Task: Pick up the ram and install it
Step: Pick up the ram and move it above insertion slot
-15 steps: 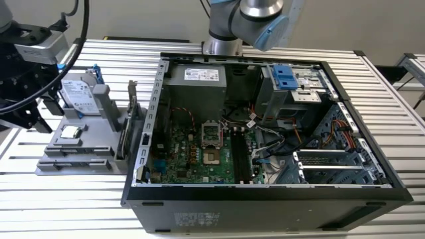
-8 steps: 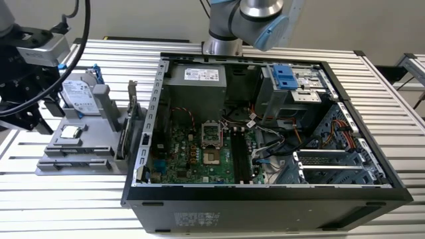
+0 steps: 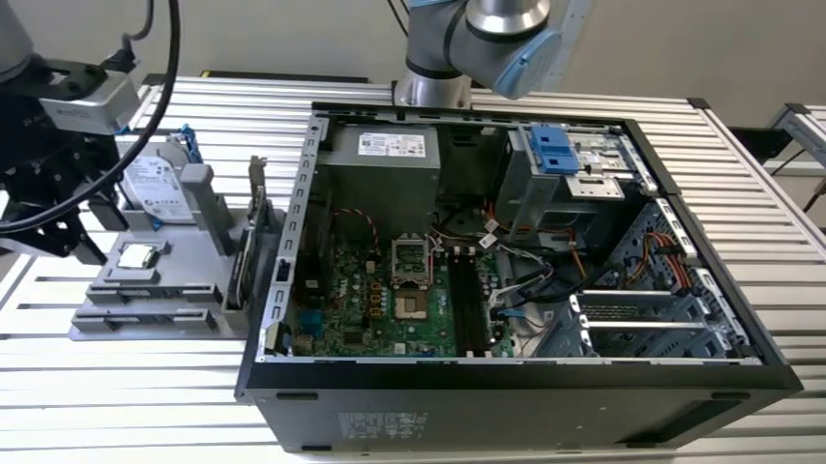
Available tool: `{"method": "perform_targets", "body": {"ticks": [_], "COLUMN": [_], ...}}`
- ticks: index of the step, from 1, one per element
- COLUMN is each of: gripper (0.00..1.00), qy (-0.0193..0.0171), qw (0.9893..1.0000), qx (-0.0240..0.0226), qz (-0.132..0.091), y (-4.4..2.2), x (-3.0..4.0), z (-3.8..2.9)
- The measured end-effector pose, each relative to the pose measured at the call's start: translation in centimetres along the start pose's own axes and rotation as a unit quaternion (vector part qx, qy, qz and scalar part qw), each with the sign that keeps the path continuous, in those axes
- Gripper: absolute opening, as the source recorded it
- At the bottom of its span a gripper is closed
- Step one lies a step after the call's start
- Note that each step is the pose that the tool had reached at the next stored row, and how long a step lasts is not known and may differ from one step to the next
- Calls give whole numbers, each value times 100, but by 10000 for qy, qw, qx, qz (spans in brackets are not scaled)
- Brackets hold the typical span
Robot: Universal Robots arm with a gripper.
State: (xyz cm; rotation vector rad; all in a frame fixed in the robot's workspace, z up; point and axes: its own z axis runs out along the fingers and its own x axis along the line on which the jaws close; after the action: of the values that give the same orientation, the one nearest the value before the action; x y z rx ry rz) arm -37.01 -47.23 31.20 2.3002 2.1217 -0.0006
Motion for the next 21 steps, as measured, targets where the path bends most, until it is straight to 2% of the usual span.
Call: {"method": "perform_targets", "body": {"ticks": [21], "gripper": [100], "qy": [1], "qw": [9998], "qx": [-2], "qz": [-195], "y": [0], "x": [-11], "z": [179]}}
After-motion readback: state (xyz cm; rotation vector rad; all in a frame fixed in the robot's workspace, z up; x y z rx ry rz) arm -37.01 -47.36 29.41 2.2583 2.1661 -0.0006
